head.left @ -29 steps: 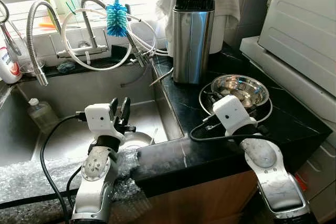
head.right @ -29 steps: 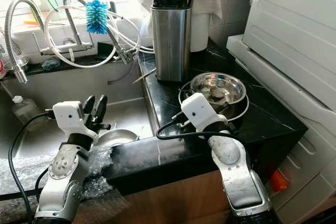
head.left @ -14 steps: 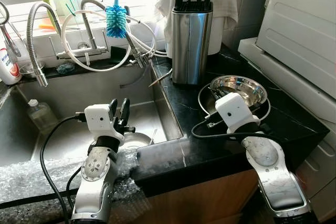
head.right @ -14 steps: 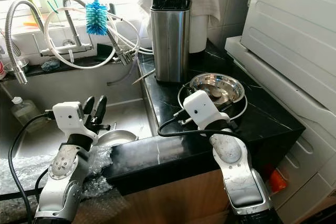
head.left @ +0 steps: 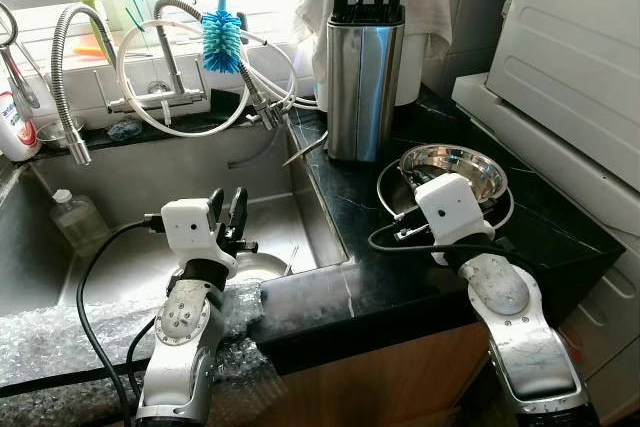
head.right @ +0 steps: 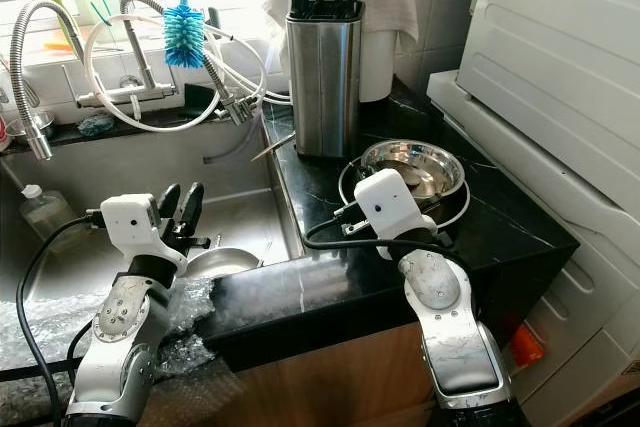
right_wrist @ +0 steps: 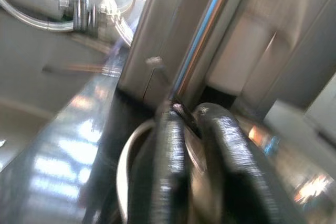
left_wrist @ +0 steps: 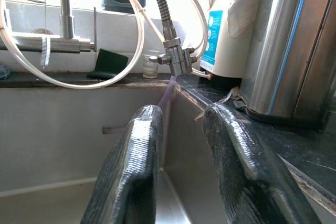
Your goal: Kitchen organization
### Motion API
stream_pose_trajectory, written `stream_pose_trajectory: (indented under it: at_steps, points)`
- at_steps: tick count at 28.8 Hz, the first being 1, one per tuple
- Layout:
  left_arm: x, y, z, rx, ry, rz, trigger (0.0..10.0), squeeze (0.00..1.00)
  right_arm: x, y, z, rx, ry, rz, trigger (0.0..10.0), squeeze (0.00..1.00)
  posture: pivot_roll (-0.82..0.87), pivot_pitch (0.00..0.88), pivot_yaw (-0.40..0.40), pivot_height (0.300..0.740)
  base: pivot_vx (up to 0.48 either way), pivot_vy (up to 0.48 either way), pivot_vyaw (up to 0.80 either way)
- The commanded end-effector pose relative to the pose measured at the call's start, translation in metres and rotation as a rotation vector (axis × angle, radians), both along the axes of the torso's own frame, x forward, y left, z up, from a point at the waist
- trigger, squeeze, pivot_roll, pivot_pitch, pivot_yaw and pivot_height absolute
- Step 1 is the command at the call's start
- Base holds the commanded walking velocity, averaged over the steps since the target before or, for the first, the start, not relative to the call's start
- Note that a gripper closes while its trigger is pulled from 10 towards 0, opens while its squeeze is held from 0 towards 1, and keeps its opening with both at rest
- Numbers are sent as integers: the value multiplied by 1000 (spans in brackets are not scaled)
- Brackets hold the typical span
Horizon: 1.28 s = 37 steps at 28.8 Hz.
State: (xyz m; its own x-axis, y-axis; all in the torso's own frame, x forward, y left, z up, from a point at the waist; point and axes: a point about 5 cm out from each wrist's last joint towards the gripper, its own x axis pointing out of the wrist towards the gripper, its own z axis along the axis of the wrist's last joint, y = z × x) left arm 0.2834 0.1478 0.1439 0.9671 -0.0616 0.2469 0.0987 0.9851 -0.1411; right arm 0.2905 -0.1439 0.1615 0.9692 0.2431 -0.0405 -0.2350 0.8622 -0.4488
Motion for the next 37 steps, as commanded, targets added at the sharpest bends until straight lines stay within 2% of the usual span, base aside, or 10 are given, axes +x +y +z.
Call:
stream_pose_trajectory:
  at_steps: [1,4,5,8,9,11,12,14,25,37]
  points:
    - [-1,2,-15,-10,74,7,10000,0,0,-4,-9,11,57,-21,10000,0,-91,0,38,740,0,0,0]
    - [-1,2,-15,-11,75,4,10000,0,0,-4,-10,13,59,-25,10000,0,-93,0,39,740,0,0,0]
    - [-1,2,-15,-10,75,4,10000,0,0,-5,-10,19,61,-25,10000,369,-92,0,39,740,0,0,0]
    - [-1,2,-15,-10,75,5,10000,0,0,-5,-9,24,61,-29,10000,541,-92,0,39,740,0,0,0]
    - [-1,2,-15,-10,76,5,10000,0,0,-5,-9,24,60,-30,10000,1000,-91,0,38,740,0,0,0]
    - [-1,2,-15,-10,75,4,10000,0,1,-6,-7,15,48,-35,10000,933,-91,0,39,740,0,0,0]
    - [-1,2,-15,-10,75,4,10000,0,2,-6,-5,15,40,-39,10000,408,-90,0,39,740,0,0,0]
    - [-1,2,-15,-10,75,5,10000,0,3,-6,-3,12,32,-47,10000,0,-93,0,40,740,0,0,0]
    - [0,2,-14,-14,71,5,10000,0,9,-16,25,63,-125,-135,10000,0,-92,0,37,740,0,0,0]
    - [0,1,-15,-15,74,0,10000,0,10,-18,29,83,-150,-154,10000,0,-92,0,36,740,0,0,0]
